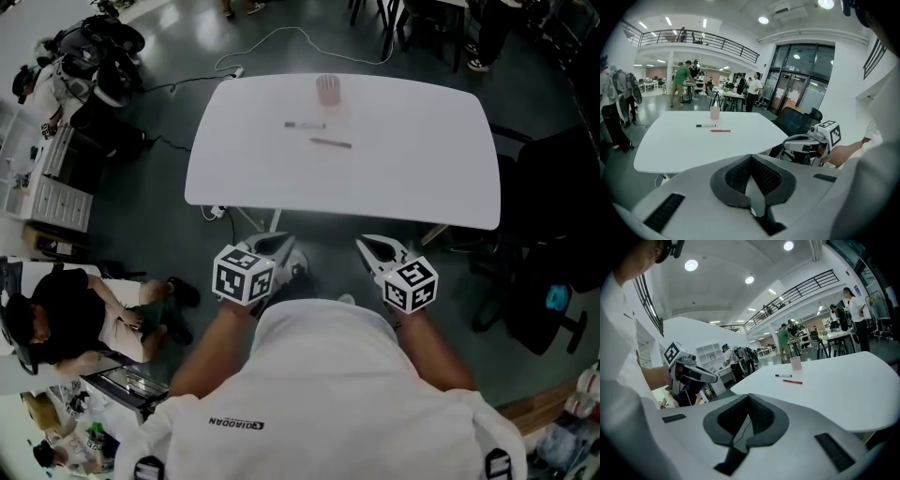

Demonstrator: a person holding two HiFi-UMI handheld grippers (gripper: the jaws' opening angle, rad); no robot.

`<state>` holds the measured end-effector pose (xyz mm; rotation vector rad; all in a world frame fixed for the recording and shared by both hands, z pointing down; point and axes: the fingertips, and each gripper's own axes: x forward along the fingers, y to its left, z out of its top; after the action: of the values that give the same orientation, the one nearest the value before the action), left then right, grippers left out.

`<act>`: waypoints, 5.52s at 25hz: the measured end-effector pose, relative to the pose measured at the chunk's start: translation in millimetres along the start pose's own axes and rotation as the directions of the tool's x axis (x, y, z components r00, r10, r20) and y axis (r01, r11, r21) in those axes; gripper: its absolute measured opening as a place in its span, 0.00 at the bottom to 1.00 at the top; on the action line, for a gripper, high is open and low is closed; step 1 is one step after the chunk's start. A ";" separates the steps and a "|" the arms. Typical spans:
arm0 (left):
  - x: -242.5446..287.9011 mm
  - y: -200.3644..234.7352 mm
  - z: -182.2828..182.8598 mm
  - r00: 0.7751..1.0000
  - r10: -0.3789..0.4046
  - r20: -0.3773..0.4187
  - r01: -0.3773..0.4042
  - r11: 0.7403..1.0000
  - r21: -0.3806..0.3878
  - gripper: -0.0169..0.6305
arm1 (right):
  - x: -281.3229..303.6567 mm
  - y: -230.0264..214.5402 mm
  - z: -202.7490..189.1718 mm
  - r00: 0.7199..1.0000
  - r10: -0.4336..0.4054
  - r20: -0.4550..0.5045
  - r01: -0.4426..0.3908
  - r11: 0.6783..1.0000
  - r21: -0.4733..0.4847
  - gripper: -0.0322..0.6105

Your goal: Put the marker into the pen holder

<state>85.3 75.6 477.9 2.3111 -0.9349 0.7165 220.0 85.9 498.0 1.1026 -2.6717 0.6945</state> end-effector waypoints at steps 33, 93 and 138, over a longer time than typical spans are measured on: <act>80.6 269.8 109.0 0.995 -0.076 -0.061 0.080 0.995 0.066 0.07 | 245.5 -87.9 101.9 0.961 -0.182 -0.209 0.150 0.976 -0.161 0.08; 133.7 336.4 47.7 0.986 0.012 -0.168 -0.042 0.983 -0.177 0.07 | 514.7 -194.8 49.2 0.649 -0.211 -0.731 -0.406 0.716 -0.567 0.19; 135.9 307.9 86.1 0.984 0.095 -0.148 -0.116 0.983 -0.141 0.07 | 358.5 -383.8 266.2 0.885 -0.428 0.184 0.348 0.870 0.351 0.18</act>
<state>-35.2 -230.4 590.0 2.0650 -1.0164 0.8138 239.3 -502.3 516.5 1.8716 -2.4524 0.9631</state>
